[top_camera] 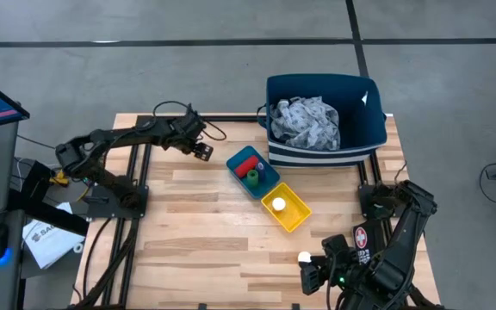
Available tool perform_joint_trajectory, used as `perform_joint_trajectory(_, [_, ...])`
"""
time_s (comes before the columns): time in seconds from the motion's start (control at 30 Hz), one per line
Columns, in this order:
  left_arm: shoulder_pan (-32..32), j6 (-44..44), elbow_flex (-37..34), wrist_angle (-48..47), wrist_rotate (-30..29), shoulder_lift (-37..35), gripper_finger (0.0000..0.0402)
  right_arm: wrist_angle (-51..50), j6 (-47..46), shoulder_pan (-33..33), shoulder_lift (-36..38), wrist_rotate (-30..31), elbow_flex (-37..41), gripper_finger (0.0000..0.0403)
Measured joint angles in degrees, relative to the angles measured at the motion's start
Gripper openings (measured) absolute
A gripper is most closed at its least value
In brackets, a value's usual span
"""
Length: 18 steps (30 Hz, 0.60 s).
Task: Pick & Place Medicine items
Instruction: Put the top orange pill bottle into the yellow bin
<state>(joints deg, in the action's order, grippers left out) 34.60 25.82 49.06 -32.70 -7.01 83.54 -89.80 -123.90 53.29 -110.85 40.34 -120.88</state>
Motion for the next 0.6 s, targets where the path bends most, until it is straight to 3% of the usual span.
perform_joint_trajectory(0.23, [-10.65,1.70,0.00,-7.61,-0.10,-10.07,0.0201,0.02,0.05,0.40,0.00,0.07,0.00,0.0196])
perform_joint_trajectory(0.43, [-26.17,0.18,0.00,-11.12,1.31,-17.32,0.0192,0.22,0.69,0.37,-0.02,0.28,0.04,0.0196])
perform_joint_trajectory(0.6, [-39.93,1.46,0.01,-10.31,-0.89,-18.13,0.0196,0.26,0.89,0.38,-0.02,0.48,0.04,0.0196])
